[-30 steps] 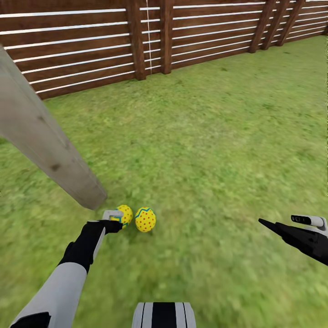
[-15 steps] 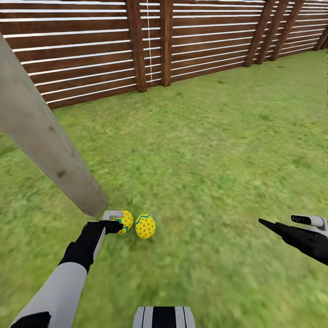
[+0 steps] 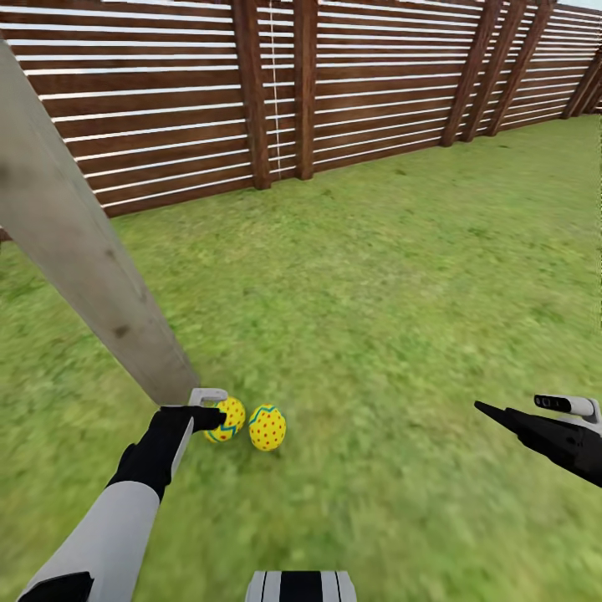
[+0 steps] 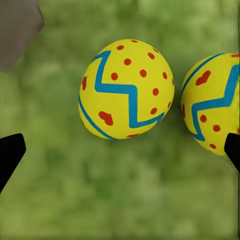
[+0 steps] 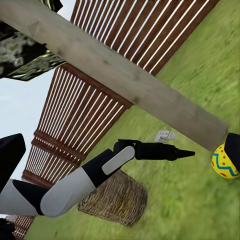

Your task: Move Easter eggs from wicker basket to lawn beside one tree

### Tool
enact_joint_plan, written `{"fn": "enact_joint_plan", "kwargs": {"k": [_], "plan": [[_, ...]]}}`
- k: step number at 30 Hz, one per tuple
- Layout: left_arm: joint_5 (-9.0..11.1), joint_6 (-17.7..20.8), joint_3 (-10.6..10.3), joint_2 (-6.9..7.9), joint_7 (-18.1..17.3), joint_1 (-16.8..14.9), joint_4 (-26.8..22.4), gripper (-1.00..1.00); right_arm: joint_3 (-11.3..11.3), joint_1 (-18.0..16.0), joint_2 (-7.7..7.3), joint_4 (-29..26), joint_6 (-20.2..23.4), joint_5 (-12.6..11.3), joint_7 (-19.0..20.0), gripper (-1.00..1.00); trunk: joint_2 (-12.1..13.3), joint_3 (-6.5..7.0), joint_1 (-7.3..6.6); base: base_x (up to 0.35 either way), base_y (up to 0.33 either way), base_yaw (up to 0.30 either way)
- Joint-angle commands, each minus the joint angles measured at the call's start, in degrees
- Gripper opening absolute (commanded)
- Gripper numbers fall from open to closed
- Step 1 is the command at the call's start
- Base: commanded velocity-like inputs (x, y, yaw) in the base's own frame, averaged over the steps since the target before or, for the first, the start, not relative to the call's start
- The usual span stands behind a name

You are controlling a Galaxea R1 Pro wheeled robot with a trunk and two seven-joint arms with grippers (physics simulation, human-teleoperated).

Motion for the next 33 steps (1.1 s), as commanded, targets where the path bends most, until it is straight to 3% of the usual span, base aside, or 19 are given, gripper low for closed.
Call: {"fn": "enact_joint_plan", "kwargs": {"k": [1,9,22,28,33], "plan": [[-0.6,0.2,0.3,-0.08,-0.6,0.0,-0.1,1.0,0.0,0.0,-0.01,0.0,0.4,-0.1,0.1,1.0,0.0,0.18,-0.03,0.0,0.0,0.0],[-0.5,0.3,0.4,-0.08,-0.8,0.0,0.0,1.0,-0.1,0.0,-0.01,0.0,0.4,-0.1,0.1,1.0,0.1,1.96,-0.24,-0.032,0.0,0.0],[-0.5,2.4,0.4,-0.08,-1.2,-0.1,0.2,1.0,-0.1,0.0,0.07,0.0,0.4,-0.3,0.1,1.0,0.3,4.84,-0.57,-0.287,0.0,0.0],[2.2,7.2,0.4,0.02,-1.5,-0.1,0.2,1.0,-0.1,0.0,0.07,0.0,0.4,-0.3,0.0,1.0,0.4,6.17,-0.73,-0.181,0.0,0.0],[3.2,9.7,0.4,0.14,-1.6,-0.2,0.2,1.0,-0.1,0.0,0.07,0.0,0.4,-0.3,0.0,1.0,0.4,7.27,-0.86,-0.047,0.0,0.0]]}}
